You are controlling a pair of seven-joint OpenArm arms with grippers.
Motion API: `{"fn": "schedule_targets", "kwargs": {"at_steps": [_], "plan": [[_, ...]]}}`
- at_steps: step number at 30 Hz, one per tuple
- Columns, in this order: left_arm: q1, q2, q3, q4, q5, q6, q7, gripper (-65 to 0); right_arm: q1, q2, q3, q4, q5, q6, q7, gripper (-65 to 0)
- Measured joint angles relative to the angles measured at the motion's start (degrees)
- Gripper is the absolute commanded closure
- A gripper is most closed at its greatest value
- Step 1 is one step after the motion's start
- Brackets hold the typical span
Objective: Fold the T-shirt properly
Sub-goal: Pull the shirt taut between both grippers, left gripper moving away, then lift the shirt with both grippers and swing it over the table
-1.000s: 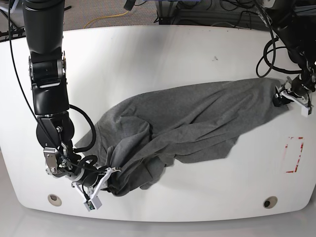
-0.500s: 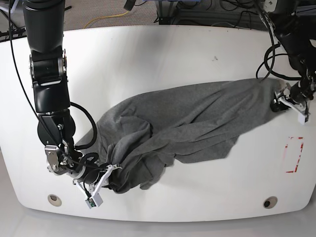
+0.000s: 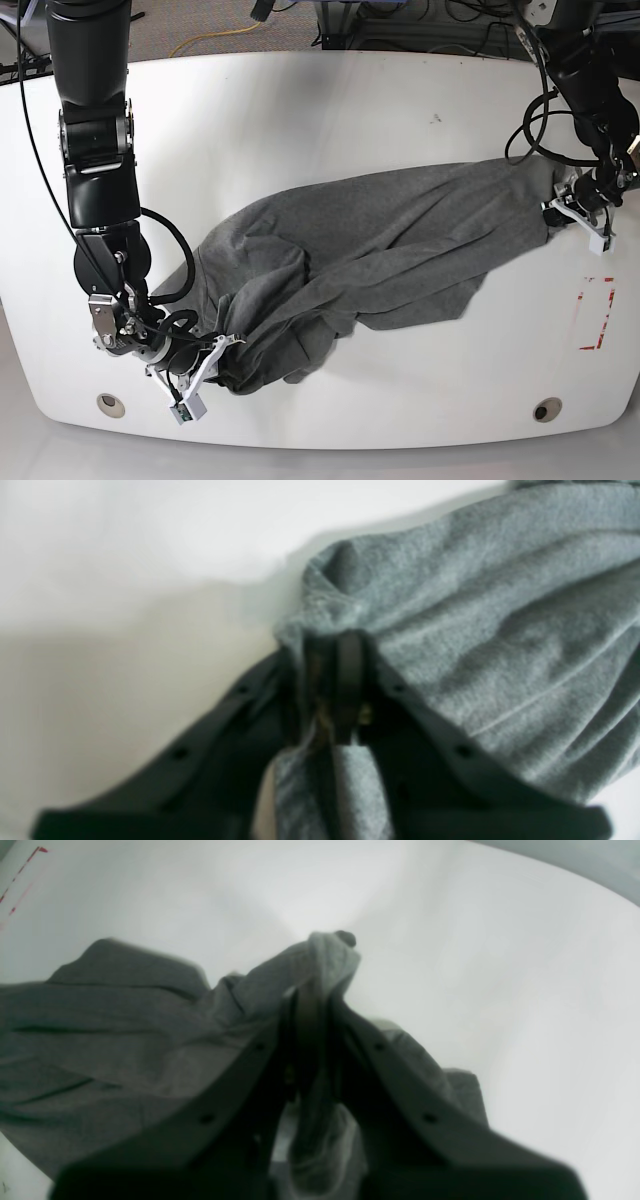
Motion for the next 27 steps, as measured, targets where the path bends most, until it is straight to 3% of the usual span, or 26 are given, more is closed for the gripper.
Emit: {"fn": "schedule_targets", "kwargs": {"at_steps": [7,13,19,27], "plan": [[0.94,0.90,-2.84,9.03,0.46,0.04,2.14,-3.1,-0.02,0.00,0.28,0.07,0.20,0.00,-0.24,0.0],[-0.15,0.31,-3.32,20.46,0.20,0.22,5.66,-3.1,-0.07,1.29,8.39,2.01,0.17,0.39,-2.38,0.0],[-0.33,0.76,-2.73,29.94,-0.20,-0.17,6.86,-3.1,2.05,2.89,9.35,2.36,-0.24,0.42,-2.93,0.0],[-11.06,0.42,-2.86,37.73,0.04,-0.11,12.00,-3.1,6.60,3.04,9.03,2.19,-0.46,0.42,-3.65,0.0]]}}
